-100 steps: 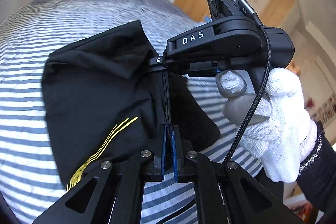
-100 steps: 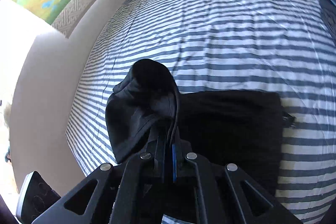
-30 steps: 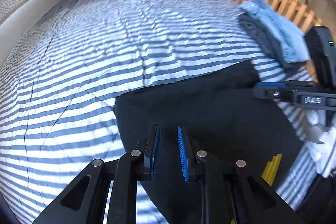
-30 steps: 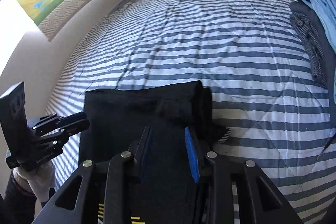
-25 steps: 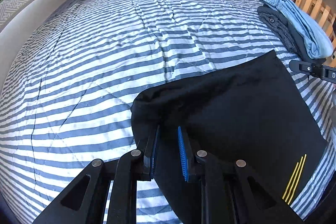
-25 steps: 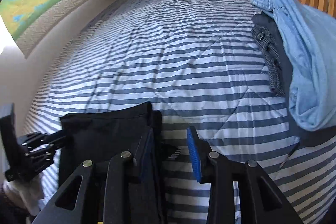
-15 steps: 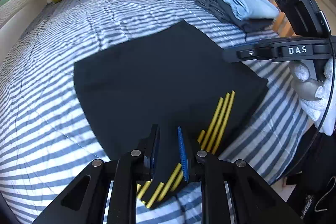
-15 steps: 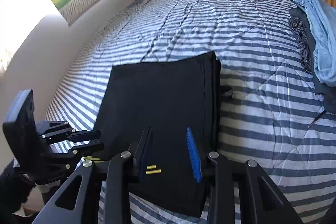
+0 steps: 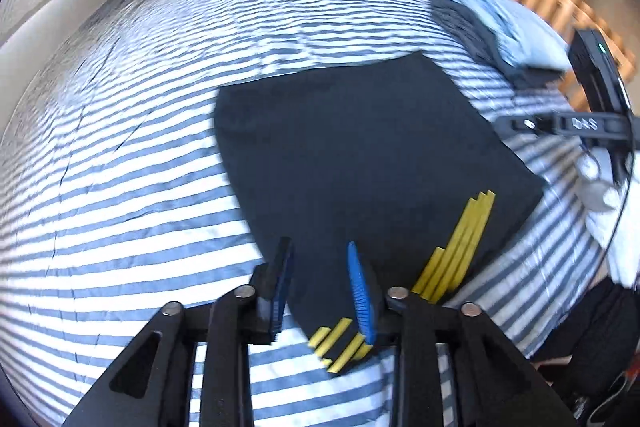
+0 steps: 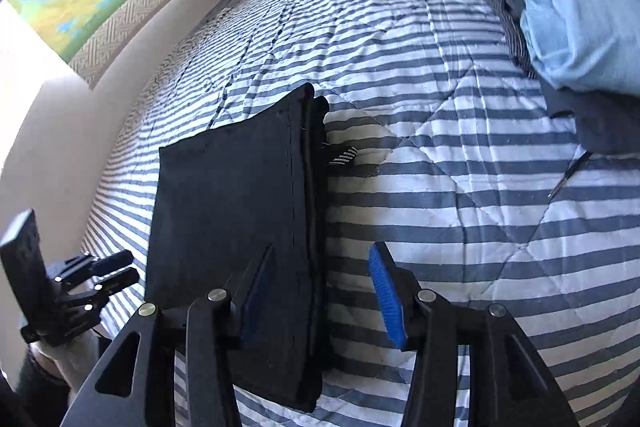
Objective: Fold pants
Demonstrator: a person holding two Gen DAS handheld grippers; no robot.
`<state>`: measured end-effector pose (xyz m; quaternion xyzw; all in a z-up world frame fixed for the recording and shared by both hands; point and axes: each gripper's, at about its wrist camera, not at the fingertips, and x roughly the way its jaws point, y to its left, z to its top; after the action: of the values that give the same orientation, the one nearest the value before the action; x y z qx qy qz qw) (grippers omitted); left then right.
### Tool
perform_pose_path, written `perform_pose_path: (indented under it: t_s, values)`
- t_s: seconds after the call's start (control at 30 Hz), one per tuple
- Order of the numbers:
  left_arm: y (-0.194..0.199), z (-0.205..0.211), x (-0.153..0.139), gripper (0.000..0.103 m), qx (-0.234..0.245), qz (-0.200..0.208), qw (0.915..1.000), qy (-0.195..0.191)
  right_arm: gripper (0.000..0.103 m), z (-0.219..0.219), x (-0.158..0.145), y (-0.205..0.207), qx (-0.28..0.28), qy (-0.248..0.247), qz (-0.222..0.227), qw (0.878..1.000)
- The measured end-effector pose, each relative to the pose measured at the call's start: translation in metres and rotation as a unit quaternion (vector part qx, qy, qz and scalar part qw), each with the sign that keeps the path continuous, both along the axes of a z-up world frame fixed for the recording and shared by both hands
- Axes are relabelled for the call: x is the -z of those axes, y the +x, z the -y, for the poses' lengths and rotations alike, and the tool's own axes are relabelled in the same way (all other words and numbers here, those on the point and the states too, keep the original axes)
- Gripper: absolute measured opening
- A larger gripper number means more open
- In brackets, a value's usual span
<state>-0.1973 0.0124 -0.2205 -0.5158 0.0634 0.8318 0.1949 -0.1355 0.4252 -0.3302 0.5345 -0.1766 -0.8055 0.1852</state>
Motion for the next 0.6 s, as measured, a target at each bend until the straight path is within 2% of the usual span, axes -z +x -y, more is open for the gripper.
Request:
perform_pose_path:
  t_s: [0.07,0.13,0.27,0.47,0.6]
  values:
    - [-0.016,0.015,0.005,0.048,-0.028,0.030,0.9989,0.020,0.049,-0.004,0.007,-0.008,0.008,-0.045,0.025,0.999]
    - [-0.028,0.026,0.010,0.051,-0.051,0.047,0.9969,0.038,0.051,0.000,0.011,-0.015,0.010,-0.061,0.039,0.997]
    - [-0.053,0.034,0.024,0.055,-0.079,0.069,0.9928,0.059,0.052,0.014,0.014,-0.024,0.008,-0.026,0.041,0.999]
    - [-0.071,0.039,0.044,0.055,-0.091,0.085,0.9902,0.063,0.052,0.023,0.023,-0.028,-0.003,-0.016,0.048,0.999]
    - [-0.072,0.041,0.043,0.055,-0.087,0.084,0.9903,0.069,0.052,0.026,0.022,-0.026,-0.009,-0.012,0.042,0.999]
